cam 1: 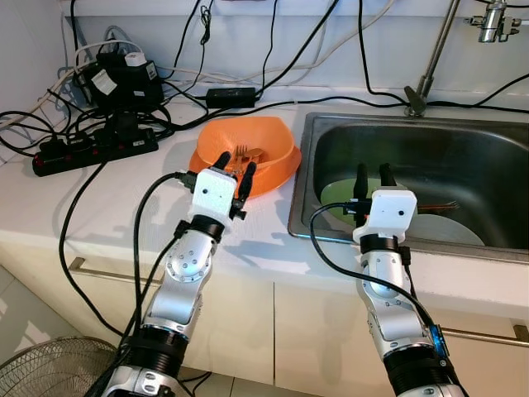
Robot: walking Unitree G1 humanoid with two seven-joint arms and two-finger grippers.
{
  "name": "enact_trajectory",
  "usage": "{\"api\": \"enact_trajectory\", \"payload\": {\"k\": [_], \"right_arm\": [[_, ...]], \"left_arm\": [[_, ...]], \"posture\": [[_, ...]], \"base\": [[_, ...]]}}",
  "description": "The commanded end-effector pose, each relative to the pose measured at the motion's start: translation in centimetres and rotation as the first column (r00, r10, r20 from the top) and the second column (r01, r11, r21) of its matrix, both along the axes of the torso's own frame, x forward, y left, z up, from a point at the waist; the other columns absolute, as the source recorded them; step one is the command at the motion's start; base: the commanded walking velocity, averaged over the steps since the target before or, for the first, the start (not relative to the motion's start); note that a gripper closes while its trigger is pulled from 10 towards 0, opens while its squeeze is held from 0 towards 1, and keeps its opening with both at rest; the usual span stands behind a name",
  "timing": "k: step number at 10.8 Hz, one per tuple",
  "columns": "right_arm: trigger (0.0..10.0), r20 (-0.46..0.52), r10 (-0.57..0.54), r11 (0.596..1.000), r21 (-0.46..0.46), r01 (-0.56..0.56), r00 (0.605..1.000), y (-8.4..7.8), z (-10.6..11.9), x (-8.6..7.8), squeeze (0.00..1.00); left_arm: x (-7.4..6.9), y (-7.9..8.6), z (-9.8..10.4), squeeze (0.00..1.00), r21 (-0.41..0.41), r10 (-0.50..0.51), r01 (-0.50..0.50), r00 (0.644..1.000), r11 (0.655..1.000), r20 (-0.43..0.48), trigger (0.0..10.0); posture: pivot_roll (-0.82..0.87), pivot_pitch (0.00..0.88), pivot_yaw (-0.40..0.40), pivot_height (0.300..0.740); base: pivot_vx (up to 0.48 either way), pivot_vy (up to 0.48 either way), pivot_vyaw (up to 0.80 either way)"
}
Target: Kitchen organization
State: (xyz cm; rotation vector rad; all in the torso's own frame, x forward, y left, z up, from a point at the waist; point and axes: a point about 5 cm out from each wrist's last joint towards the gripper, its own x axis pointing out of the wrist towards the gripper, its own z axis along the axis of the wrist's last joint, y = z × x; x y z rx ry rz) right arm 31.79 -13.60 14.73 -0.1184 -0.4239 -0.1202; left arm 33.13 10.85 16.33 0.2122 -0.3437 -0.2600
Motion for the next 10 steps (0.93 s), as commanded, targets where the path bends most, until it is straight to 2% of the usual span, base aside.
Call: {"api": "enact_trajectory", "payload": {"k": [1, 4, 10], "right_arm": [[10.0, -0.012, 0.000, 1.000, -0.001, 0.000, 1.000, 0.1, -0.1, 0.2, 0.00], [10.0, -0.010, 0.001, 1.000, -0.001, -0.001, 1.000, 0.1, 0.0, 0.2, 0.00], [10.0, 0.001, 0.000, 1.000, 0.002, 0.000, 1.000, 0.2, 0.2, 0.3, 0.00]], "left_arm": [[0.3, 0.8, -0.3, 0.00, 0.022, 0.045, -0.044, 0.999, 0.999, -0.027, 10.0], [0.5, 1.6, -0.6, 0.00, 0.039, 0.095, -0.093, 0.994, 0.995, -0.047, 10.0], [0.0, 2.8, 1.2, 0.00, -0.027, 0.208, -0.207, 0.977, 0.978, 0.044, 10.0]], "posture": [[0.04, 0.000, 0.079, 0.740], [0.04, 0.000, 0.078, 0.740], [0.05, 0.000, 0.076, 0.740]], "base": [[0.000, 0.000, 0.00], [0.000, 0.000, 0.00], [0.000, 0.000, 0.00]]}}
